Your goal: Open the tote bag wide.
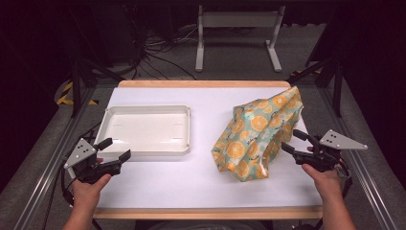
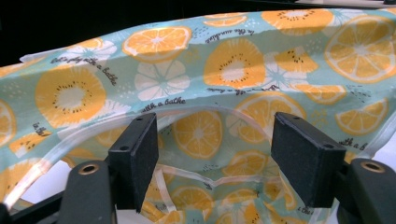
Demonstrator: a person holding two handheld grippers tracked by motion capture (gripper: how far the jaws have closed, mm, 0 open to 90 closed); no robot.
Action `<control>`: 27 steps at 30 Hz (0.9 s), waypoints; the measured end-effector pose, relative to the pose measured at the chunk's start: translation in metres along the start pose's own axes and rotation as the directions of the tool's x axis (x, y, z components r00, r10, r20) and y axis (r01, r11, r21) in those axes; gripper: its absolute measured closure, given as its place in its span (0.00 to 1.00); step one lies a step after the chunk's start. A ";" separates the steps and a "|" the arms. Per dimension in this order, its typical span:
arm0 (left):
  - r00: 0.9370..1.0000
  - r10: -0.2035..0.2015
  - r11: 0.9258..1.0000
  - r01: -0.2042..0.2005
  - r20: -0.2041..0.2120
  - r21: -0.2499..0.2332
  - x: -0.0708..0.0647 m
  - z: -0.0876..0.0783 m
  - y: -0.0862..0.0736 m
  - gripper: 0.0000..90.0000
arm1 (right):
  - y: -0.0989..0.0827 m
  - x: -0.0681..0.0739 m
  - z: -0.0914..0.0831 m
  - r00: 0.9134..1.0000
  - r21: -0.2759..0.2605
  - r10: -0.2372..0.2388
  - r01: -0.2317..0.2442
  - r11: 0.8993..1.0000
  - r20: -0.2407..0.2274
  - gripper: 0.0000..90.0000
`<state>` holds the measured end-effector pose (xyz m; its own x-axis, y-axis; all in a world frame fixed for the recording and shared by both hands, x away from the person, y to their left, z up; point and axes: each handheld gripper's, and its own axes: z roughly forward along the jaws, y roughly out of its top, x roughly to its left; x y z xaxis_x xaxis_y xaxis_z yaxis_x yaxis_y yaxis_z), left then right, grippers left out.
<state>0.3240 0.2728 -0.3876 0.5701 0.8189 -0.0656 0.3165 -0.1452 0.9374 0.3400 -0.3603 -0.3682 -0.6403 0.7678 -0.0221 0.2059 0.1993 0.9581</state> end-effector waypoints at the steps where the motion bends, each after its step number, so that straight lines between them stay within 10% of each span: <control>1: 1.000 -0.006 1.000 0.006 -0.001 -0.001 0.000 0.000 0.000 0.20 | 0.000 0.000 0.000 1.000 0.000 0.002 -0.002 1.000 -0.003 0.36; 19: 1.000 -0.011 1.000 0.011 -0.015 0.001 0.001 0.000 0.000 0.21 | 0.002 -0.005 -0.006 1.000 -0.002 0.012 -0.012 1.000 0.014 0.35; 27: 0.998 -0.038 0.999 0.039 -0.039 0.015 0.005 0.000 -0.002 0.22 | -0.005 -0.017 -0.004 0.986 0.037 0.065 -0.071 0.997 0.152 0.32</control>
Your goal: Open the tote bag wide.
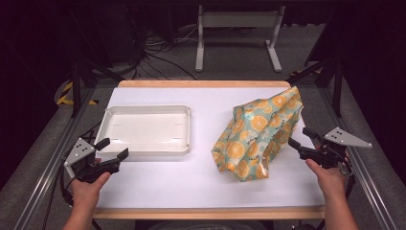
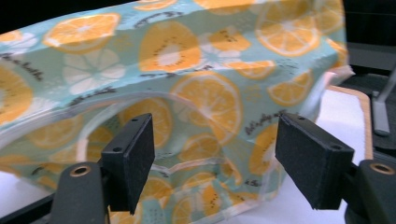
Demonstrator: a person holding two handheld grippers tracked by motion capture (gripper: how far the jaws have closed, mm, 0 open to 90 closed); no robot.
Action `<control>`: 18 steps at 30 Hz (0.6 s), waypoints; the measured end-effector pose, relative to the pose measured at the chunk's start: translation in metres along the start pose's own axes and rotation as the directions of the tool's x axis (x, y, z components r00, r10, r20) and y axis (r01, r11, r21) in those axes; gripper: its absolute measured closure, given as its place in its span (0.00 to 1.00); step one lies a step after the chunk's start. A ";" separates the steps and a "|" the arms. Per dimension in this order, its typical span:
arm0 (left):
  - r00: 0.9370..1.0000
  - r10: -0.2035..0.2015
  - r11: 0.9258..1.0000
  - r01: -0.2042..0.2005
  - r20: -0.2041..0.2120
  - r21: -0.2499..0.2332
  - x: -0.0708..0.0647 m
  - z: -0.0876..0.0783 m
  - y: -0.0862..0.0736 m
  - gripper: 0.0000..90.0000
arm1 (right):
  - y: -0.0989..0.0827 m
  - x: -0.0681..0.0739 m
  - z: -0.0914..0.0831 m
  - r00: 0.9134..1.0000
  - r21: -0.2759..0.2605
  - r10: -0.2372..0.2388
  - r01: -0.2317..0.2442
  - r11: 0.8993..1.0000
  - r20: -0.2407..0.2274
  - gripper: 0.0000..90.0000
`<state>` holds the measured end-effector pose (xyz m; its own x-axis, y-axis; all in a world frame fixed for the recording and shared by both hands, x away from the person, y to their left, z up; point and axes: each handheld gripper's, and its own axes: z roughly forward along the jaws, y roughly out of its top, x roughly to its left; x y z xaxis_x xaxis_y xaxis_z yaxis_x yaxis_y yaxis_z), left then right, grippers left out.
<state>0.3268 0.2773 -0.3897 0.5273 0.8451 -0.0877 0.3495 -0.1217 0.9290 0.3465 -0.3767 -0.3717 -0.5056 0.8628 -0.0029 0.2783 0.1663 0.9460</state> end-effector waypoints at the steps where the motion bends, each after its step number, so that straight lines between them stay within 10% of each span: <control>1: 1.000 0.000 1.000 0.000 0.000 0.000 0.000 0.000 0.000 0.22 | 0.000 0.000 0.000 1.000 0.000 0.000 0.000 1.000 0.000 0.32; 18: 1.000 0.018 0.999 -0.018 -0.015 0.043 -0.004 0.009 -0.003 0.22 | -0.008 -0.018 0.021 0.997 0.099 0.060 -0.063 0.993 0.039 0.29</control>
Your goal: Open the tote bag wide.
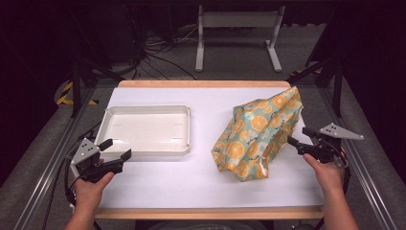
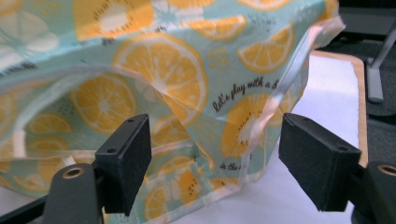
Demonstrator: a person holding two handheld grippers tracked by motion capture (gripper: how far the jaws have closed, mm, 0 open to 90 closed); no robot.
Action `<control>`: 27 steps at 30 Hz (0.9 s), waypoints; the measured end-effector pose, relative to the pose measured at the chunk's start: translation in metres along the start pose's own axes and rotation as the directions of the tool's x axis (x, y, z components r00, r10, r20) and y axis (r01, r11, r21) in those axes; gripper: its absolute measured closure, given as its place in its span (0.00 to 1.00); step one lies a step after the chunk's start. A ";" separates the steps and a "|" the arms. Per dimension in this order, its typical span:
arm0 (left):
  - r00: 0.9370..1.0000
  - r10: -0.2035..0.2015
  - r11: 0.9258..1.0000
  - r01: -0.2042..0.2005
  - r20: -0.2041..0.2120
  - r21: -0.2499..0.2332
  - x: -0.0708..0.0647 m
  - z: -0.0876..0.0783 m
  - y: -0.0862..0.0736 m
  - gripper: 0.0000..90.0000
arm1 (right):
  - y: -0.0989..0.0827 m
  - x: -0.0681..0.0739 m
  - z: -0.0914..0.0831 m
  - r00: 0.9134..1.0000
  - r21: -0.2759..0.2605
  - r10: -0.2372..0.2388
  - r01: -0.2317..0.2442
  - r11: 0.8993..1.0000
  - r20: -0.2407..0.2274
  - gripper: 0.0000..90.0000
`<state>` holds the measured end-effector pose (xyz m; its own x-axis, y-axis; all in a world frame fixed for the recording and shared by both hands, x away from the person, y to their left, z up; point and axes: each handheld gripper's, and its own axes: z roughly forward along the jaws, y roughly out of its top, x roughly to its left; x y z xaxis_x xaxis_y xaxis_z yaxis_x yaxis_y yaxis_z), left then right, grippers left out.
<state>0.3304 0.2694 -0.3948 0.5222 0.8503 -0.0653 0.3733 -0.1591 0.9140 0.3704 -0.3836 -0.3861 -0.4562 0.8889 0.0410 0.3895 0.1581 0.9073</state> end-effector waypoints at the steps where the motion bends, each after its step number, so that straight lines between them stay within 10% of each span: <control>1: 1.000 0.001 1.000 -0.001 0.001 0.001 0.000 0.000 0.000 0.22 | 0.000 0.000 0.001 1.000 0.007 0.002 -0.002 1.000 0.002 0.29; 15: 1.000 0.007 1.000 -0.007 -0.004 0.016 -0.001 0.003 -0.001 0.22 | -0.002 0.000 0.023 1.000 0.079 0.008 -0.008 0.997 0.007 0.35; 27: 1.000 0.014 1.000 -0.014 0.002 0.022 -0.001 0.004 -0.002 0.22 | 0.002 0.000 0.034 1.000 0.109 -0.014 0.014 0.994 0.006 0.80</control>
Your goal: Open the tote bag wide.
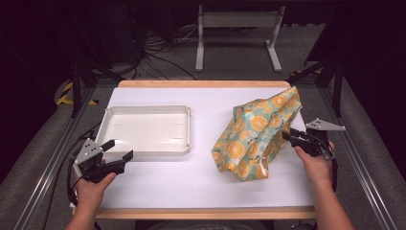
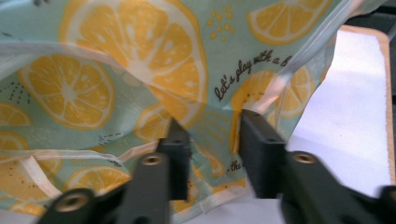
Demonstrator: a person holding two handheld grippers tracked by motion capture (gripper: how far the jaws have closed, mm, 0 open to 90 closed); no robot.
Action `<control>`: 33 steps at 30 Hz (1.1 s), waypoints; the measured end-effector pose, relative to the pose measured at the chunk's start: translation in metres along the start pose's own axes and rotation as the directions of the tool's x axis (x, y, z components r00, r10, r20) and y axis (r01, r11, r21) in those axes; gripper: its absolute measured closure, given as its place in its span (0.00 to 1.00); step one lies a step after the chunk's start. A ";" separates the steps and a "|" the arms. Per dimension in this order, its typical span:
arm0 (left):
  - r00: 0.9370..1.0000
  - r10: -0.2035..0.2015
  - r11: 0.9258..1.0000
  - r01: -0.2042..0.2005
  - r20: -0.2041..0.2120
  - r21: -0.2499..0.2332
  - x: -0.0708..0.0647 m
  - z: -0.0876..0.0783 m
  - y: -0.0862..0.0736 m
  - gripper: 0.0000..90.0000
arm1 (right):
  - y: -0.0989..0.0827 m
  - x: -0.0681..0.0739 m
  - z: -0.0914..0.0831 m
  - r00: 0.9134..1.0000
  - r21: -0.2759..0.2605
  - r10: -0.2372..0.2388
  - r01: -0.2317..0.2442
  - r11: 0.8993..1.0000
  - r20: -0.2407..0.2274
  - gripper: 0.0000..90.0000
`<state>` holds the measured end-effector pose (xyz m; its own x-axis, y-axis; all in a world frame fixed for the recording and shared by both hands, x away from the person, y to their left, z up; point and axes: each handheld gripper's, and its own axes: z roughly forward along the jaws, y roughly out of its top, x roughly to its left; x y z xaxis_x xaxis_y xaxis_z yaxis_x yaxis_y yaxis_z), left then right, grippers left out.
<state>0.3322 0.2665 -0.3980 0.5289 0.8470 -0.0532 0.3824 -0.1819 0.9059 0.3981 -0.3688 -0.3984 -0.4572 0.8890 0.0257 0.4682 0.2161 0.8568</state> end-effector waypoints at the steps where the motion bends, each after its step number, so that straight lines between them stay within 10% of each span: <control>1: 1.000 -0.004 1.000 0.004 0.002 0.001 0.000 0.000 0.000 0.22 | 0.000 0.001 -0.001 1.000 -0.003 -0.003 0.003 1.000 0.003 0.83; 11: 1.000 0.002 1.000 -0.002 0.002 -0.002 0.000 -0.001 0.000 0.22 | 0.001 0.002 -0.012 1.000 -0.037 -0.012 0.012 0.999 0.003 0.99; 33: 1.000 0.004 1.000 -0.004 0.005 -0.003 -0.002 0.000 0.000 0.22 | 0.015 0.014 -0.057 0.998 -0.195 -0.053 0.048 0.980 -0.017 1.00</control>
<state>0.3316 0.2650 -0.3982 0.5342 0.8438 -0.0516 0.3777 -0.1836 0.9075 0.3556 -0.3762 -0.3559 -0.4944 0.8692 -0.0107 0.2894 0.1762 0.9408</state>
